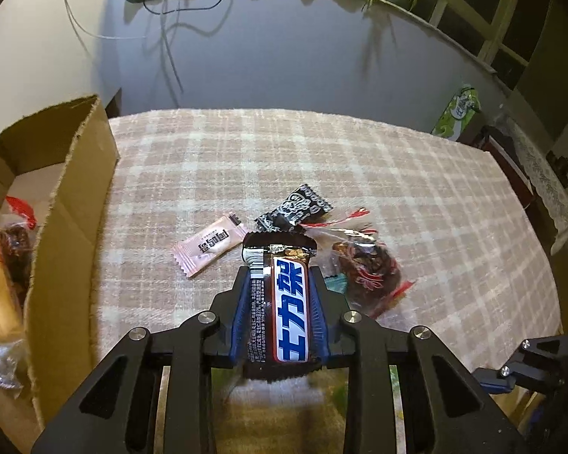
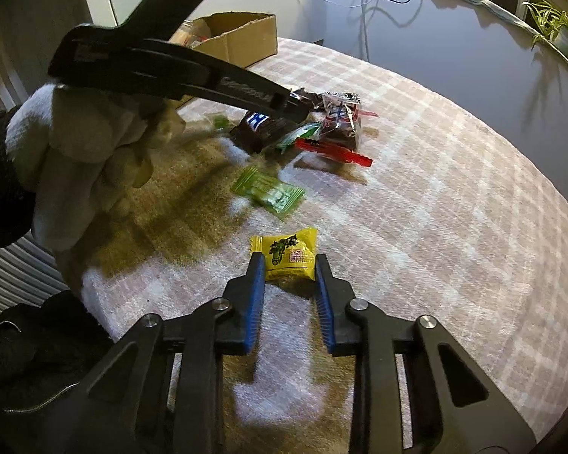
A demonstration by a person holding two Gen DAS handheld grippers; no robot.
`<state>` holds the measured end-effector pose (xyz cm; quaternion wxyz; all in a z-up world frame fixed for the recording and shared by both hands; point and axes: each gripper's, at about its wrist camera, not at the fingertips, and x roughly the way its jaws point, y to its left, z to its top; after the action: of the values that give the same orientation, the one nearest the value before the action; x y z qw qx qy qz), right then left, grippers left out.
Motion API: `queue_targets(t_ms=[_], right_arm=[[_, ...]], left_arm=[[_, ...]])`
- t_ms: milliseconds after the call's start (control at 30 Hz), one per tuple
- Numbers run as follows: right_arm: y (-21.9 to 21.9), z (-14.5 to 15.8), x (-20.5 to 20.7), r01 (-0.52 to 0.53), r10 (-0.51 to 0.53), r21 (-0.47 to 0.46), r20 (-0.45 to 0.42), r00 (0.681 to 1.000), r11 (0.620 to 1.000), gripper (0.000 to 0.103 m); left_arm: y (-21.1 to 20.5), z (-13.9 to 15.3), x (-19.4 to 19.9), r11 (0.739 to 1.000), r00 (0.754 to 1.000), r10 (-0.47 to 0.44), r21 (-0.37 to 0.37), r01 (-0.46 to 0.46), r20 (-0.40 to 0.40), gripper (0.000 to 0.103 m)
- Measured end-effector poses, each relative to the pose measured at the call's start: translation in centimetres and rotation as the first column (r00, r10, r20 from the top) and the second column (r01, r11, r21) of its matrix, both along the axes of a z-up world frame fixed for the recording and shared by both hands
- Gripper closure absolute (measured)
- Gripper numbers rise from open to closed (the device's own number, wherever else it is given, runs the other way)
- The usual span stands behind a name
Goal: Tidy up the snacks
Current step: 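Grasp the blue-wrapped chocolate bar with the left gripper while the right gripper grasps the yellow candy, then carry both snacks over the cardboard box and open both grippers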
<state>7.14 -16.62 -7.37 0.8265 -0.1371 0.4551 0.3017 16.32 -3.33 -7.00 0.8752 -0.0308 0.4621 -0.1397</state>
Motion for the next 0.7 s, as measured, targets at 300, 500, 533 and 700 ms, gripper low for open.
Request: queue_targets(t_ms=[300,500,533,700], right_arm=[[-0.5,0.9,-0.2,0.022,-0.022,0.023,0.013,1.0,1.0,0.088],[-0.8,2.0,-0.5,0.039,-0.04,0.038,0.029,0.999,0.999,0.092],[-0.9,2.3,-0.4,0.041,-0.042,0.039,0.036,0.998,0.998,0.092],[-0.5,2.8,0.0,0.048,-0.05,0.045,0.051,0.997,0.998,0.094]], left_arm=[[0.6,2.8,-1.9,0.999,0.998,-0.001,-0.045,0.003,0.064,0.076],[1.5,4.3,-2.9,0.996,0.995,0.013,-0.088,-0.005,0.094,0.076],[1.5,4.4,-3.0,0.996,0.995,0.014,-0.092,-0.005,0.099,0.076],[2.3,5.2,-3.7,0.994,0.993,0.021,-0.108,-0.009,0.116,0.076]])
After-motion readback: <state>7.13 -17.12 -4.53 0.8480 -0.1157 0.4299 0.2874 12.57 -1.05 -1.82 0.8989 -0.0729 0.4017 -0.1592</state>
